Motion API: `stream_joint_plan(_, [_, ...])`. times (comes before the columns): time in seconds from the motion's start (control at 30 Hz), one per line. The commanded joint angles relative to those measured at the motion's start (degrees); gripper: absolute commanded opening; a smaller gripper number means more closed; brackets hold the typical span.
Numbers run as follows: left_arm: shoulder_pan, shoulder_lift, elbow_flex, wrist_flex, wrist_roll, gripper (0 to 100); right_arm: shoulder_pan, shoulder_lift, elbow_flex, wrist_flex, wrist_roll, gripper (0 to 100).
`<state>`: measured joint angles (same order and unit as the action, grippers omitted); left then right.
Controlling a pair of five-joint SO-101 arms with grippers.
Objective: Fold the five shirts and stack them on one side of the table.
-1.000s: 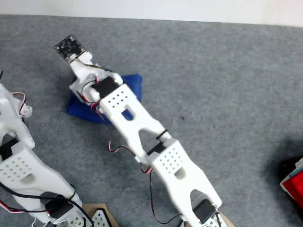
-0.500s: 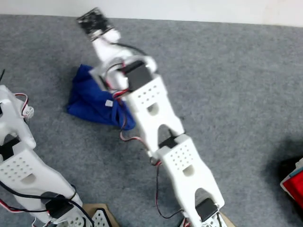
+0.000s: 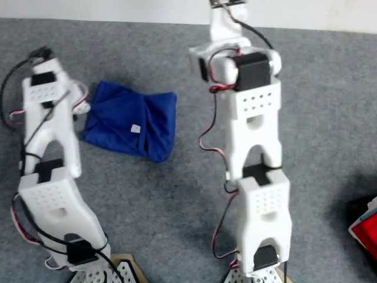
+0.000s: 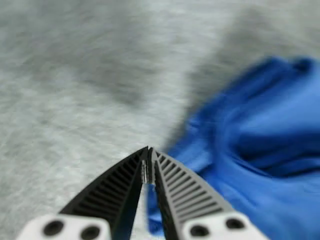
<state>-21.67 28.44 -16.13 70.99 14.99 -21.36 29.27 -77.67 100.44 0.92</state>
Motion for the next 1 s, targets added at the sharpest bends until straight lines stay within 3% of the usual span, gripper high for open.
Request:
stream_joint_plan(0.0, [6.4, -0.8, -9.1, 4.0, -1.6, 1, 2.1, -12.4, 21.6, 0.7, -0.9, 0.7])
stream_joint_plan(0.2, [15.3, -0.4, -15.5, 7.0, -4.2, 1, 4.1, -24.5, 54.1, -7.4, -1.4, 0.7])
stream_joint_plan(0.57, [27.1, -0.4, -15.3, 4.0, -6.9, 1, 4.9, -48.7, 120.6, -55.1, -5.5, 0.7])
stream_joint_plan(0.77, [30.1, 0.2, -13.8, 3.8, -6.9, 1, 4.9, -57.5, 129.9, -61.5, -5.7, 0.7])
stream_joint_plan(0.97, [27.2, 6.5, -13.3, 3.4, -6.9, 1, 4.9, -58.5, 130.4, -61.8, -5.7, 0.7])
